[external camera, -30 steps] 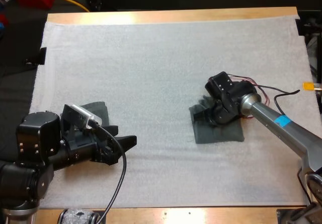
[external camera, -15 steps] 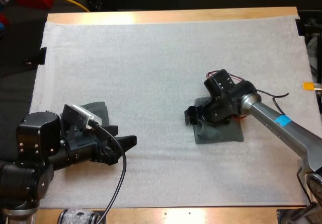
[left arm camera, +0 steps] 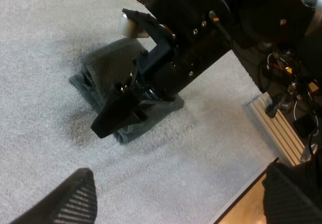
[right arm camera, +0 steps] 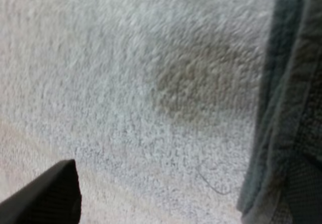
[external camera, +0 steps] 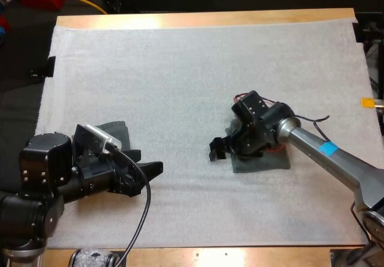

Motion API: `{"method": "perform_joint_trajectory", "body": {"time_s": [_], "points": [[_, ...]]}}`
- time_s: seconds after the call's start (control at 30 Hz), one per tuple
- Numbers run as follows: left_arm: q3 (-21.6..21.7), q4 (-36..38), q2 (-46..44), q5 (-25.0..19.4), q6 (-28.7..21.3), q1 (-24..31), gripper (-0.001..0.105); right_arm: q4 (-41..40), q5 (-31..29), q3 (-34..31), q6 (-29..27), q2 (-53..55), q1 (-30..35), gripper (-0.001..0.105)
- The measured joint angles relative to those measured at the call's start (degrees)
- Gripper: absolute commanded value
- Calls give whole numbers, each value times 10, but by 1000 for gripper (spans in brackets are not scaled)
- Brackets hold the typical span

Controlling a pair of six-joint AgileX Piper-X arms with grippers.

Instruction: Pick towel from pile, fold and stack

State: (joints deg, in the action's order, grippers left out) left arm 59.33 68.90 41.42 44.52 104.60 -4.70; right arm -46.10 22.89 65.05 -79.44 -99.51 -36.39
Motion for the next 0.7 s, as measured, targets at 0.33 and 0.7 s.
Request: {"method": "perform_joint_trajectory", "body": {"time_s": [0.33,0.7], "points": [[0,0,0,0,0,0,66,0,-22,0,-3,66,1,81],[0,0,0,0,0,0,66,-5,-101,0,-11,216,1,81]]}}
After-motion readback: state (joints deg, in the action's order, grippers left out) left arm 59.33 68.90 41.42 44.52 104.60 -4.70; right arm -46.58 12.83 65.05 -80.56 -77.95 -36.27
